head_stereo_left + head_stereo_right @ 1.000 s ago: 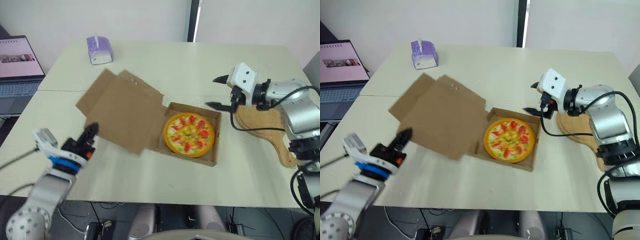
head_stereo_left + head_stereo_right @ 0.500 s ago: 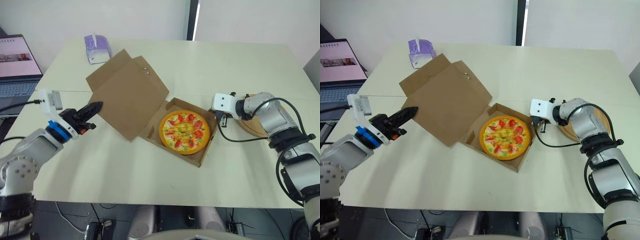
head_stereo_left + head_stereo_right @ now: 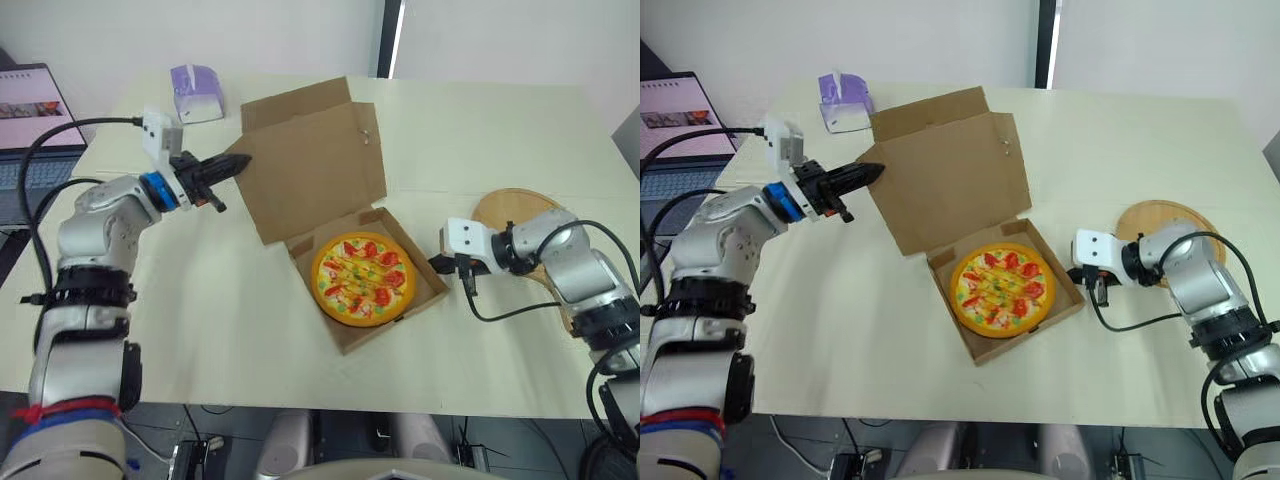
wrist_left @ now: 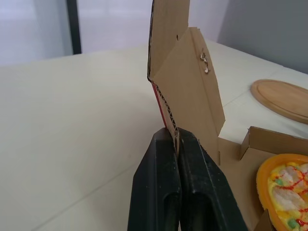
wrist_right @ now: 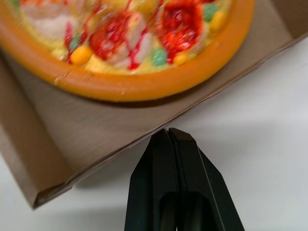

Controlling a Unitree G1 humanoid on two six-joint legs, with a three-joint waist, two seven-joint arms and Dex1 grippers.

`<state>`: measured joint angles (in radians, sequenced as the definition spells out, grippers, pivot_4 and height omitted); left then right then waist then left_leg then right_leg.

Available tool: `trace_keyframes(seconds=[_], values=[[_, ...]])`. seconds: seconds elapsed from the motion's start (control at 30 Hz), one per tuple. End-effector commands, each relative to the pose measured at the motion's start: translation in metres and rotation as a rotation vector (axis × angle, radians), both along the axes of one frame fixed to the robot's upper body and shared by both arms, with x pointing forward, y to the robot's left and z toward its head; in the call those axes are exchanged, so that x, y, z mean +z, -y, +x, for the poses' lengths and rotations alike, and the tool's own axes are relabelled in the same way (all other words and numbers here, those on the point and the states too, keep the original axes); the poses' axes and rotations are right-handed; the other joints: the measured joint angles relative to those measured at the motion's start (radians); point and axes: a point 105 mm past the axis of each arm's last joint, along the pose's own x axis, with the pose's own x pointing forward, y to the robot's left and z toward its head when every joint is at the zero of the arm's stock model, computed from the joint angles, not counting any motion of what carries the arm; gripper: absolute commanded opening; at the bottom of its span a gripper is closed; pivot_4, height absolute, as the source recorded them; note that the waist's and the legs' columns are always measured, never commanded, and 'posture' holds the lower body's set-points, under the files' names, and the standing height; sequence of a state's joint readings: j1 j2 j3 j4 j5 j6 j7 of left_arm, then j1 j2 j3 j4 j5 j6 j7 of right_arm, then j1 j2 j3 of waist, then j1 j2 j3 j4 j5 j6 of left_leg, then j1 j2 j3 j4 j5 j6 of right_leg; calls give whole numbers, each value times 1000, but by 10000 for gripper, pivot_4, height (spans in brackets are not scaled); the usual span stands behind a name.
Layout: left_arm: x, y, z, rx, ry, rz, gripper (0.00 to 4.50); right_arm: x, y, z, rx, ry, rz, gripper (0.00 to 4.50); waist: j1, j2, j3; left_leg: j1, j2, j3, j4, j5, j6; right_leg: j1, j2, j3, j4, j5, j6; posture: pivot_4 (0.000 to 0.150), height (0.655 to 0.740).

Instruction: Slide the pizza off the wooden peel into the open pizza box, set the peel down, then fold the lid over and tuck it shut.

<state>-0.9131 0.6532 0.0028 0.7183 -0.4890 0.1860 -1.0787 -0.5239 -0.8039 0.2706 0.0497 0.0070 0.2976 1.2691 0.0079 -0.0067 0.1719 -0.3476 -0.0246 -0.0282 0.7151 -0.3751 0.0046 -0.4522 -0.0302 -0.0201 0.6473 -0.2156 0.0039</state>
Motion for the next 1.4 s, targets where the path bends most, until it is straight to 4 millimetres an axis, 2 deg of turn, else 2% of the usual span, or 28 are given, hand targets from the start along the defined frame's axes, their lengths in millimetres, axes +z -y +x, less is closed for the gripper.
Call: trace_keyframes(seconds=[0.03,0.13,0.27,0.53,0.63,0.77,0.9,1.13,1.4], values=[[20,16,10,-37,131,27,0,18,-6,-8,-16,41,54,178,-1,0,0,-1,0,0,0,0,0,-1,0,0,0,0,0,1500,7251],[28,27,17,-49,190,28,0,18,-9,-14,-44,35,79,178,-1,0,0,-1,0,0,0,0,0,-2,0,0,1,0,0,1500,7251],[27,37,18,-89,224,58,0,22,-7,-12,-104,62,101,178,-11,0,0,-1,0,2,0,0,0,-3,0,2,2,0,0,1500,7251],[44,47,19,-104,320,63,0,44,21,6,-268,162,162,178,-6,-1,0,-2,0,2,0,0,0,-3,0,2,3,0,1,1500,7251],[54,53,15,-138,360,68,0,61,29,17,-345,218,264,4884,-7,-1,0,-2,0,2,0,0,0,-3,0,2,3,0,1,1500,7251],[63,56,11,-174,388,55,0,91,28,26,-396,281,438,18017,-10,-1,0,-2,0,3,0,0,0,-4,0,3,4,0,1,1500,7251],[63,59,5,-217,404,74,0,108,27,32,-432,292,548,29853,-11,-1,0,-2,0,3,0,0,0,-4,1,3,5,0,1,1500,7251],[58,61,0,-244,405,84,0,124,28,55,-502,300,629,29853,-12,-1,0,-1,0,5,1,0,1,-5,1,5,8,0,1,1500,7251],[54,63,-3,-260,398,73,0,130,3,67,-411,235,691,29853,-14,-1,0,-1,0,6,2,0,1,-5,1,6,10,0,1,1500,7251]])
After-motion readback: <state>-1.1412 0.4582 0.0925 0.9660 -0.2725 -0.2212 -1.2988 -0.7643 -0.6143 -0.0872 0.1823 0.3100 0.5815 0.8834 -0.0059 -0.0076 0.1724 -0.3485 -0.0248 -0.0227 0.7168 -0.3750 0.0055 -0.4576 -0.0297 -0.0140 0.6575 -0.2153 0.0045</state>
